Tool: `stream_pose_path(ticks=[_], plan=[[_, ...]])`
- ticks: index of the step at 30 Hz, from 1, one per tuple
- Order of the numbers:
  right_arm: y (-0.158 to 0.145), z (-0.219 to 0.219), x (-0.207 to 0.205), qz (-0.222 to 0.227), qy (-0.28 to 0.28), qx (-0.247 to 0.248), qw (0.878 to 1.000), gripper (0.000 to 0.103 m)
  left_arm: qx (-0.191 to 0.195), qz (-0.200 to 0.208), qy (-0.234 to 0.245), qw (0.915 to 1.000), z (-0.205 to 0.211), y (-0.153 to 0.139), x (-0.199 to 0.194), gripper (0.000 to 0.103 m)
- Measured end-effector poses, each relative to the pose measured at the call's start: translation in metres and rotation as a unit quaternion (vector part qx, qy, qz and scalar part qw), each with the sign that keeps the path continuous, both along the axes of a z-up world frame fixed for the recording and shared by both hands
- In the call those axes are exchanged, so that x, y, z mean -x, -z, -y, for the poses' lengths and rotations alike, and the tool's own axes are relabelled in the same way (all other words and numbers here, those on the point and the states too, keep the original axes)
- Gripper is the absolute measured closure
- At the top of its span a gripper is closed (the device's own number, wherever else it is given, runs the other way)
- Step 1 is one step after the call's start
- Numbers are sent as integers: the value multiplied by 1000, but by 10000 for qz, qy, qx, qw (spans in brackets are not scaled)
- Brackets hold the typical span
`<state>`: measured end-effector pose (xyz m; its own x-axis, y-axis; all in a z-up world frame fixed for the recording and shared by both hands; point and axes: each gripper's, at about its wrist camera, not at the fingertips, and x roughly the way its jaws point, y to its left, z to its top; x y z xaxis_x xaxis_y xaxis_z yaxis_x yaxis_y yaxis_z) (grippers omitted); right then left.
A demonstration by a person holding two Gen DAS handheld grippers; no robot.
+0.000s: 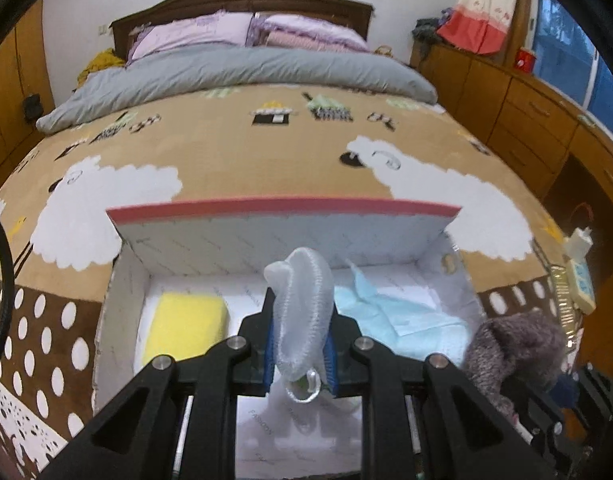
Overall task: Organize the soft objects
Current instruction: 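Carry the mesh puff with the left tool while the right tool carries the grey sock over the box, then open the left tool to drop the mesh puff while the right tool releases the grey sock into the box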
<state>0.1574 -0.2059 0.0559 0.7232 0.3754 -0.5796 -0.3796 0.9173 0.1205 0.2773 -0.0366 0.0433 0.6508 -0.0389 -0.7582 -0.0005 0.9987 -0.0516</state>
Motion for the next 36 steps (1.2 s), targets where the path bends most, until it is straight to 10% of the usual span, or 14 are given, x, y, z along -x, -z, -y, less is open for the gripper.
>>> stream_pose_path(ticks=[16, 36], plan=[[20, 1, -14, -206, 61, 23, 9998, 85, -368, -449, -185, 9981, 10, 8, -12, 83], [15, 4, -3, 2, -90, -329, 9994, 59, -426, -321, -205, 9984, 11, -4, -2, 49]])
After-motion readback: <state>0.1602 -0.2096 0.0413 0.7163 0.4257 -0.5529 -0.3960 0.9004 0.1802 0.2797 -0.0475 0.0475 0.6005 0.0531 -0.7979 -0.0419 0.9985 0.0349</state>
